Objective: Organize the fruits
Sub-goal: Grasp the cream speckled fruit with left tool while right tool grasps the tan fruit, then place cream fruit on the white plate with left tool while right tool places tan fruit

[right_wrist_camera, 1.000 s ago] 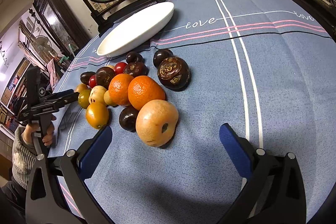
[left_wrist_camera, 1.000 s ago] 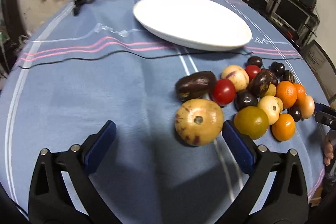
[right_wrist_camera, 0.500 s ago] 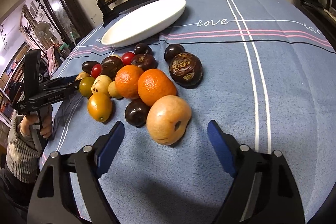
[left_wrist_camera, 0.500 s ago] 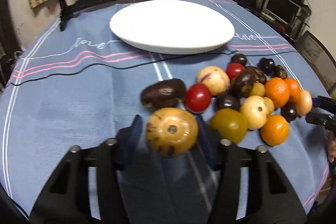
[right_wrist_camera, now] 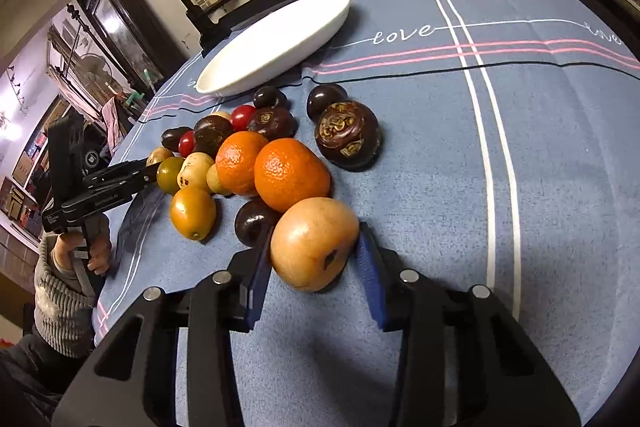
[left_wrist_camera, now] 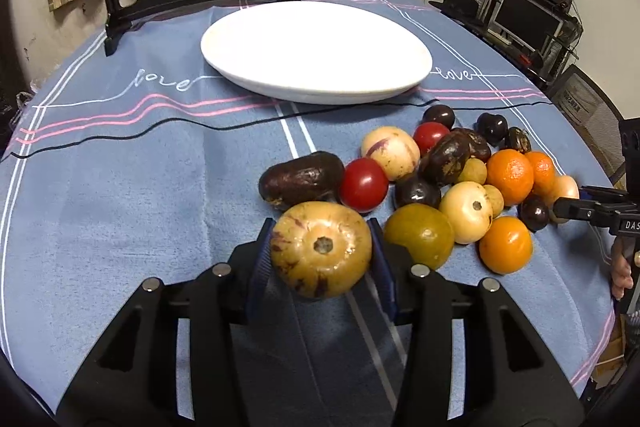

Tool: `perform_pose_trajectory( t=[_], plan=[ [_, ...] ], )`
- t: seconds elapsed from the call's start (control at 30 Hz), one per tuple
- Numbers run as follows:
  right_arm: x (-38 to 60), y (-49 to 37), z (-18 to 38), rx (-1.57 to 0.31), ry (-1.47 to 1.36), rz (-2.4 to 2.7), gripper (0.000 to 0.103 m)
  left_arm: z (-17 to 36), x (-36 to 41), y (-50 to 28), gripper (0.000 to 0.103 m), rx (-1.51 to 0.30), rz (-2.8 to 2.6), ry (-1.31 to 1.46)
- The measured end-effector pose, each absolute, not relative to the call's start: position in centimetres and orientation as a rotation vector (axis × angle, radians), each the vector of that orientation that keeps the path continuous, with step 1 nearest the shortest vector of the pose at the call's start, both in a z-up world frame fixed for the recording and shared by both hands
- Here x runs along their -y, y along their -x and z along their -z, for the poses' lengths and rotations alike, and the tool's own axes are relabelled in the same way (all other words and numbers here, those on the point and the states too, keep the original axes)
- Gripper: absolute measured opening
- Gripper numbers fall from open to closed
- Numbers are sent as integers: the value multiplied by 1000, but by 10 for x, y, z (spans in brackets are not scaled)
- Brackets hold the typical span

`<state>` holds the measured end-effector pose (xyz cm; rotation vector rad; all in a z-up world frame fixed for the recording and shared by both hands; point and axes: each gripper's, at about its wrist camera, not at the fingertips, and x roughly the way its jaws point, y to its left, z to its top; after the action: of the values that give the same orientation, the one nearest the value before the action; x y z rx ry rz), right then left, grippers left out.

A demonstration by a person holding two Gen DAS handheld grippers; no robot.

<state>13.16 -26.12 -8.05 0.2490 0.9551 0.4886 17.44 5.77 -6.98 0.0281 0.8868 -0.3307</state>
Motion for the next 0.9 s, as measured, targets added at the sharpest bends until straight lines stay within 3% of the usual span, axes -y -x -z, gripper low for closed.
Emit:
perform_pose_trajectory(
  t=[0.13,0.23,0.43,0.83,0.9],
  plan=[
    [264,-130,73,-935,-263,-499,41,60,-64,-165,46,-861,313,-15],
    [272,-132,37,-824,-293,-510,41,39,-68,-168,46,-829,298,0],
    [236,-190,-11,-729,-276,-560,41,-3,-46,-226,46,-760,256,12],
    [164,-323,33,-871,-205,-509,42,43,-38,-315,47,-871,183,41],
    [158,-327,36,-893,-139,-475,43,44,-39,-318,58,-863,173,32]
  ],
)
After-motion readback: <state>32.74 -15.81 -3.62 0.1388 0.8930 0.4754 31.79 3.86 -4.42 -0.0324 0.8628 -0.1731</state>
